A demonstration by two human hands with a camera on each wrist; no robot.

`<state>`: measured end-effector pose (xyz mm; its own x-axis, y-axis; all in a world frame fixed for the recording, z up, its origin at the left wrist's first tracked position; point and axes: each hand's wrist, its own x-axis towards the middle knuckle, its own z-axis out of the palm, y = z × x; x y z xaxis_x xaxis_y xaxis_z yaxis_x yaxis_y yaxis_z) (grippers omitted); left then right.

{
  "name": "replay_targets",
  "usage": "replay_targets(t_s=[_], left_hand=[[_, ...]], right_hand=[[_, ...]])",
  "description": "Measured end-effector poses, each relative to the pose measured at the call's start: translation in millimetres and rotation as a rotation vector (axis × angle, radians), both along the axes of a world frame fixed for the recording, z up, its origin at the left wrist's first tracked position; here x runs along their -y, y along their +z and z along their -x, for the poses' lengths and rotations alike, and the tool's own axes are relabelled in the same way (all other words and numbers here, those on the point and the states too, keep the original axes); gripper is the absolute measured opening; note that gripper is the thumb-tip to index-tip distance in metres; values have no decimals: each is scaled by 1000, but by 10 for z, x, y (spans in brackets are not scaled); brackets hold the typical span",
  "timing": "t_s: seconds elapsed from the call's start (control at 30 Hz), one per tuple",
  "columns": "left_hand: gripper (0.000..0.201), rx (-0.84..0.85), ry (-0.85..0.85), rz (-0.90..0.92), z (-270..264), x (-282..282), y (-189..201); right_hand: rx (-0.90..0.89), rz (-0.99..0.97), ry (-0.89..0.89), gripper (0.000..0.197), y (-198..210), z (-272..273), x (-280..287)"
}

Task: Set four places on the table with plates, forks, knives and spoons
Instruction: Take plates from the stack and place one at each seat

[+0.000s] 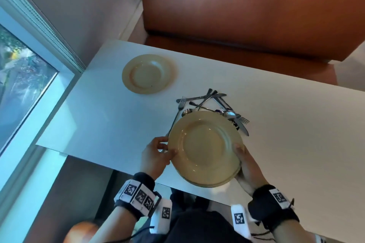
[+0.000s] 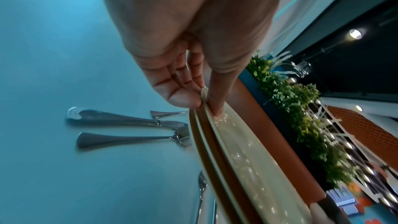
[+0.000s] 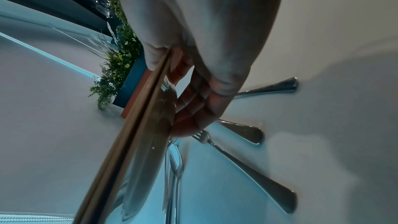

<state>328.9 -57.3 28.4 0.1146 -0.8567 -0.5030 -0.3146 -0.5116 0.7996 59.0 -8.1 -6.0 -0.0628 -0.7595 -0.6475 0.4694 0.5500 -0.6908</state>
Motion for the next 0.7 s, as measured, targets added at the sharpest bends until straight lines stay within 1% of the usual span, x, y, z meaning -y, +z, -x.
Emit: replay_targets(t_s=[0.07, 0.17, 0.23, 0.3, 0.43, 0.47, 0.53, 0.57, 0.6, 0.7], left_hand=[[28, -106, 46, -25, -17, -124, 17], [19, -342, 152, -83, -93, -280, 75], [18, -427, 202, -94, -199, -350, 118], [18, -431, 244, -71, -350, -371, 163], [15, -404, 364, 0, -757, -264, 190], [13, -399, 390, 10, -871, -209, 170], [11, -377, 453, 16, -1110, -76, 103], [12, -364, 486, 6, -1232, 0, 56], [14, -353, 518, -7, -1349, 82, -2], [20, -327, 580, -58, -1673, 320, -225]], right_hand=[[-10, 2, 14, 47, -16, 28, -92], [-32, 20, 39, 56, -19, 43, -213], [-65, 5, 46, 52, -20, 42, -279], [-78, -25, 31, 45, -47, 45, -337], [-93, -28, 24, 48, -56, 22, -403], [-99, -25, 8, 54, -55, 20, -411], [-112, -8, -2, 79, -56, 4, -427], [-119, -5, -9, 87, -61, -11, -442], [-125, 3, -24, 89, -78, -21, -450], [-133, 26, -66, 81, -123, -59, -471]])
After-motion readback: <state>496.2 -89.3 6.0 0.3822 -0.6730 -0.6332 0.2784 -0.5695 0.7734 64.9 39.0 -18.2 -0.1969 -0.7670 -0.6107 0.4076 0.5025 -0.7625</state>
